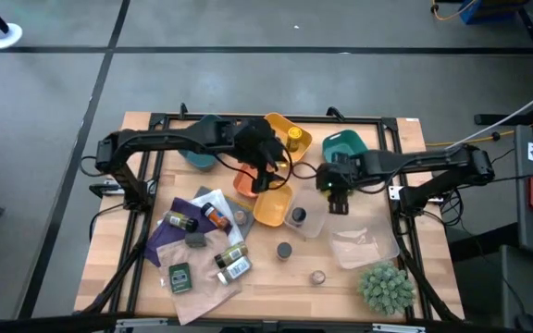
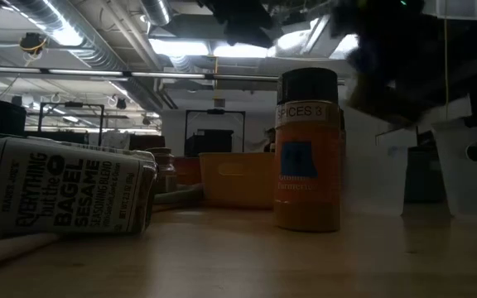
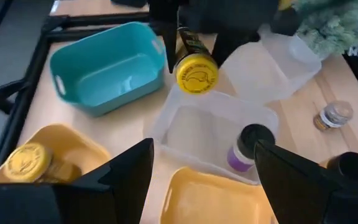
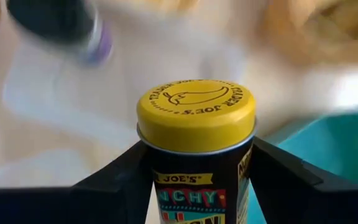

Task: Sort spices by type
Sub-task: Put the yellow seasoning bottle into the big yellow bin

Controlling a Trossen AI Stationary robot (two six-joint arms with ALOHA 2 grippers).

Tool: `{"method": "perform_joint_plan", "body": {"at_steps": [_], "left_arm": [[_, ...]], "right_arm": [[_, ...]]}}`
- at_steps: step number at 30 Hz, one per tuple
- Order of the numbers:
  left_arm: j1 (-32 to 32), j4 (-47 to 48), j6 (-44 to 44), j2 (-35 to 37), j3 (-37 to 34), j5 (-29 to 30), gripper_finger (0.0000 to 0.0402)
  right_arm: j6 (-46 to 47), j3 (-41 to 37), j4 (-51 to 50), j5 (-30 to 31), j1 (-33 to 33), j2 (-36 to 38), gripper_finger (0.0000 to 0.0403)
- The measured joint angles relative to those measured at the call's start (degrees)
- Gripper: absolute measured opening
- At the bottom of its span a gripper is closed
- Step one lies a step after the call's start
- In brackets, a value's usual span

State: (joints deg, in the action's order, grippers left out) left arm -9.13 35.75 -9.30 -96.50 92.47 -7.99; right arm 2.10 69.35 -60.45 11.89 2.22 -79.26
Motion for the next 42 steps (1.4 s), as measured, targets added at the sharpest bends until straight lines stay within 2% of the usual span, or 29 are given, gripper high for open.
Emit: {"method": "perform_joint_plan", "body": {"at_steps": [4, 6, 15, 22, 29, 36, 42], "left_arm": [[-1.4, 1.1, 0.4, 2.4, 0.0, 0.2, 0.026], [-2.0, 1.4, 1.2, 3.3, 0.1, 0.7, 0.026], [-6.3, 9.4, 1.9, 7.3, 0.0, 1.8, 0.026], [-9.5, 11.9, 3.4, 9.7, 0.0, 2.3, 0.026], [-11.3, 9.8, 3.6, 9.2, -1.8, 3.0, 0.026], [-12.6, -0.2, 3.5, 8.7, -10.0, 8.1, 0.026], [-13.7, -8.8, 3.5, 7.8, -16.6, 8.8, 0.026]], "right_arm": [[-8.0, 1.4, 11.9, 5.5, -0.2, 0.0, 0.0221], [-12.1, 1.3, 19.5, 5.5, -0.9, 0.0, 0.0223], [-20.8, -2.8, 47.0, -3.8, -10.0, 0.0, 0.0225], [-19.0, -13.1, 68.9, -8.8, -19.3, -0.2, 0.0226], [-11.5, -23.1, 88.5, -11.0, -24.2, -3.8, 0.0226], [-8.4, -25.1, 98.0, -10.4, -24.8, -11.2, 0.0227], [-5.6, -25.1, 105.1, -9.9, -24.8, -17.5, 0.0227]]}}
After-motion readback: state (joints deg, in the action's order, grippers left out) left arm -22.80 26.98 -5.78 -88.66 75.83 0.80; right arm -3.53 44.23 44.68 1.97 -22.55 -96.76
